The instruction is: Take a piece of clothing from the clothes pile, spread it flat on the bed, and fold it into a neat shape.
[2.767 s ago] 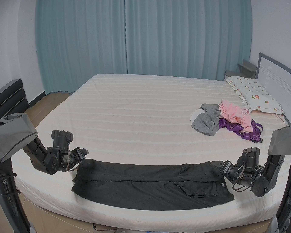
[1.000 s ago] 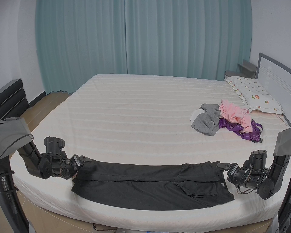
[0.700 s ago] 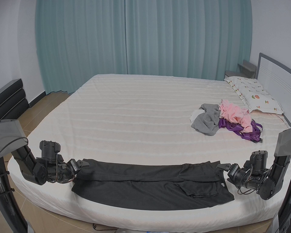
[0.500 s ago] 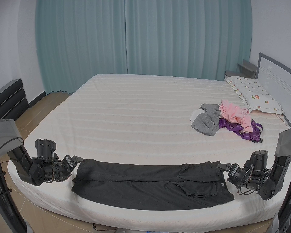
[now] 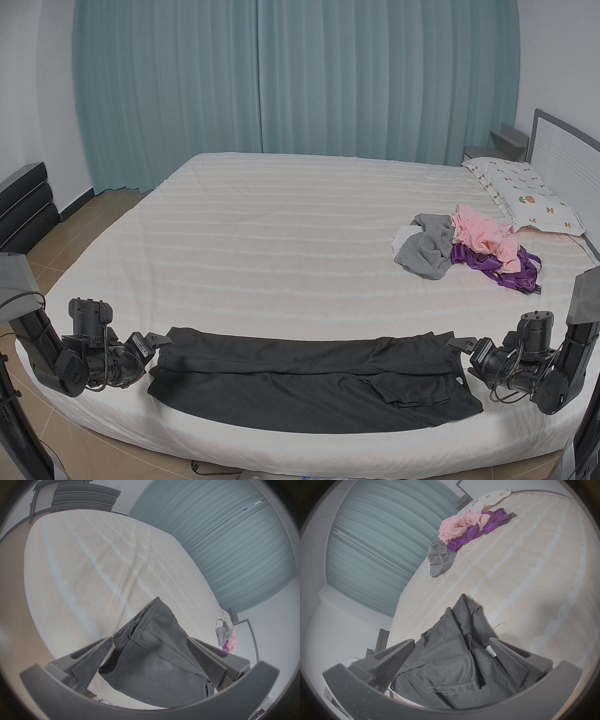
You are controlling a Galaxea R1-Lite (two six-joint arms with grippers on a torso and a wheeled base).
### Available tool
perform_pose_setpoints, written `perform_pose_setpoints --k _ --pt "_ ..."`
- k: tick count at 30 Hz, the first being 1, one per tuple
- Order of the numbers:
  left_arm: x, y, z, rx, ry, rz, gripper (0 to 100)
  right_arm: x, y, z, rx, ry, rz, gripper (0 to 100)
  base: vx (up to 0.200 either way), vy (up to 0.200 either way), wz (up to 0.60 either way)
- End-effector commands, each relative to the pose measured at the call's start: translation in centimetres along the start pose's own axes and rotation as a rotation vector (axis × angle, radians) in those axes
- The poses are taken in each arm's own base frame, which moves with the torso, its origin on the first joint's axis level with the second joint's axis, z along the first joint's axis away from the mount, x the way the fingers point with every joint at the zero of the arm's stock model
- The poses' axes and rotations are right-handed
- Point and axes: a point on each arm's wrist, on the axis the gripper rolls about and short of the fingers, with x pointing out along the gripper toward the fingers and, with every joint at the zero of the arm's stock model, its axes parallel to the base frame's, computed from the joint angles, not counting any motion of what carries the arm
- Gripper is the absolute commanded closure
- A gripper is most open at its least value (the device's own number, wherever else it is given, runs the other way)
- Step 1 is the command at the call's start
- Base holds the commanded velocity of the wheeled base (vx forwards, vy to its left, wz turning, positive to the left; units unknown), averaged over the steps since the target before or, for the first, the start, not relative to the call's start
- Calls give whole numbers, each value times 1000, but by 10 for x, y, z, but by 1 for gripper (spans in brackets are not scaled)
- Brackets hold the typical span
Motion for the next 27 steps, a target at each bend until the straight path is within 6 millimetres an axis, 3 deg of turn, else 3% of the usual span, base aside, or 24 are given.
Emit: perform_pose_setpoints --k 1,17,27 --pt "4 3 -1 -3 4 16 0 0 -1 0 2 0 -4 0 0 0 0" --pt "3 5 -11 13 20 55 0 2 -2 -1 2 8 -9 0 -38 0 0" --pt "25 6 -15 10 -22 107 0 2 -2 -2 1 9 -9 0 0 0 0"
